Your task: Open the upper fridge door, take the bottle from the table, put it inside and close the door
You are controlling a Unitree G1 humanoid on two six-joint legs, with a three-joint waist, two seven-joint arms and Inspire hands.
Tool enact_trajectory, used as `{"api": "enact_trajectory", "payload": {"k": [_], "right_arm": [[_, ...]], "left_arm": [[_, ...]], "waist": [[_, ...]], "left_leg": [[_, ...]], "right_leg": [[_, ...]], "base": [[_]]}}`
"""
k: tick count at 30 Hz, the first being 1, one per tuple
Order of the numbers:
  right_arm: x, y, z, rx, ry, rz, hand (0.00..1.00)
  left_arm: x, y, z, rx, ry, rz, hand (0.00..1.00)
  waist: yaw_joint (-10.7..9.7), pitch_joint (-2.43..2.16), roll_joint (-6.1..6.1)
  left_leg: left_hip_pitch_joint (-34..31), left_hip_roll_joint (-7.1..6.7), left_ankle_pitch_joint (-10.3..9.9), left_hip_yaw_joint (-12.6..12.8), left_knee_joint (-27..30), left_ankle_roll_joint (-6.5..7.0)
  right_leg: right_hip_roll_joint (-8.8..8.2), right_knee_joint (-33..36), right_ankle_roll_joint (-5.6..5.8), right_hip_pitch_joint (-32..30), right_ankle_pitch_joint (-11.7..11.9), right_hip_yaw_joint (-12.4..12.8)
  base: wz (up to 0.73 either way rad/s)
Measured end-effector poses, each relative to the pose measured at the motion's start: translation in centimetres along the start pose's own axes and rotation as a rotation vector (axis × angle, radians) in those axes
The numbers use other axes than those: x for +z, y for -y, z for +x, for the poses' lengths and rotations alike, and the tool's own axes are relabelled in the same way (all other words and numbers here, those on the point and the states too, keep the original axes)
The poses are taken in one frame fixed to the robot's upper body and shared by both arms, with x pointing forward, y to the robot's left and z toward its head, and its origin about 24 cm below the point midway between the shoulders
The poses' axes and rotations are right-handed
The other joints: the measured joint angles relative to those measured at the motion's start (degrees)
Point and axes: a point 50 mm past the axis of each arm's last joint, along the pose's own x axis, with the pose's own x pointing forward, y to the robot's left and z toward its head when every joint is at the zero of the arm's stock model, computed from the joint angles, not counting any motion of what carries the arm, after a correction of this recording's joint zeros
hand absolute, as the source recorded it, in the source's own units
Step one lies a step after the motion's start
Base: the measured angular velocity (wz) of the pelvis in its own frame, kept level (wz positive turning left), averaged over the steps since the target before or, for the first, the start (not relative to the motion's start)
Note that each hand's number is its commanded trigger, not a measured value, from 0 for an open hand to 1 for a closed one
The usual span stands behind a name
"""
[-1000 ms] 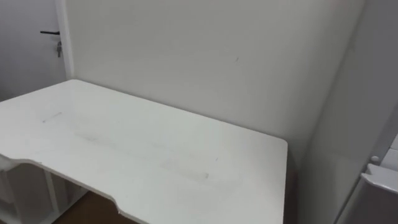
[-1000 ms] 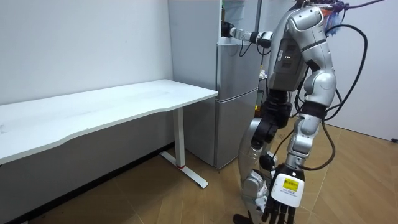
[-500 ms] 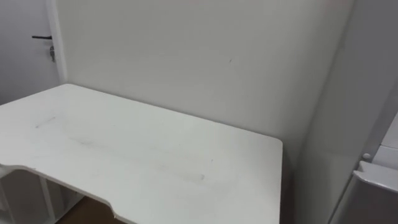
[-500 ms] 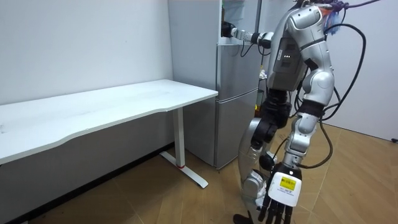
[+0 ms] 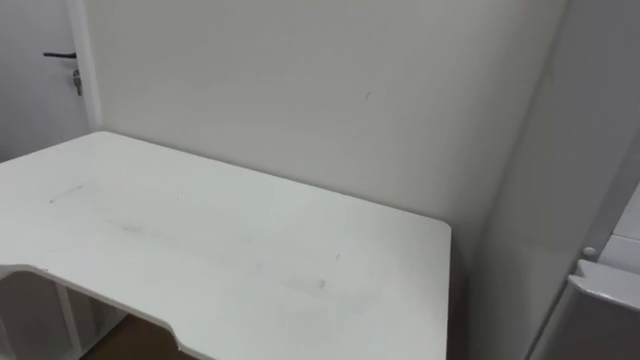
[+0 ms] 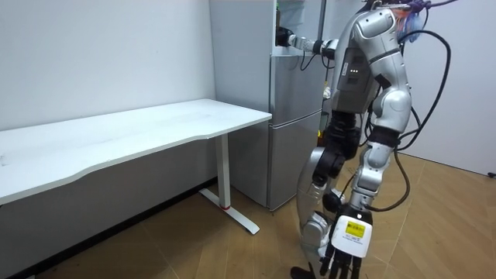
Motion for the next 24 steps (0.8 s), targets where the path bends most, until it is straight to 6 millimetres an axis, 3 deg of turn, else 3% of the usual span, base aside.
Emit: {"api": "enact_trajectory", "payload": {"k": [5,12,18,21,24], "right_arm": [[0.1,0.3,-0.4,-0.012,0.009,0.004,0.0],[1.0,-0.4,-0.8,0.003,0.052,0.008,0.0],[1.1,-0.6,-0.9,0.003,0.059,0.007,0.0],[1.1,-0.6,-0.9,-0.004,0.061,0.011,0.0],[1.1,-0.8,-1.1,-0.011,0.067,0.013,0.0]], "left_arm": [[0.4,0.0,0.0,0.002,0.017,-0.001,0.0],[0.6,0.0,0.0,0.006,0.02,-0.013,0.0],[0.5,0.3,0.0,0.008,0.015,-0.05,0.0],[0.6,0.6,0.0,0.002,0.015,-0.051,0.0],[0.6,0.7,0.0,0.0,0.016,-0.052,0.0]], "waist": [[-0.35,0.05,0.2],[-0.62,0.19,1.69],[-0.54,0.53,1.61],[-1.6,0.74,1.23],[-1.84,0.68,1.13]], "left_leg": [[0.47,0.02,-0.16,0.07,-0.03,0.2],[1.79,0.48,-0.08,1.38,-0.93,0.28],[3.59,0.9,0.13,3.47,-2.63,0.26],[3.6,0.9,0.13,3.56,-2.72,0.26],[3.61,1.02,0.13,4.18,-3.04,0.25]], "right_leg": [[-0.1,0.08,0.26,0.58,0.06,-0.39],[-0.16,0.14,0.26,0.88,0.07,1.36],[0.03,0.03,0.26,1.05,0.07,3.62],[0.04,0.01,0.26,0.96,0.07,3.68],[0.07,0.09,0.25,0.57,0.07,3.97]], "base": [[0.05],[-0.1],[-0.18],[-0.03],[-0.09]]}}
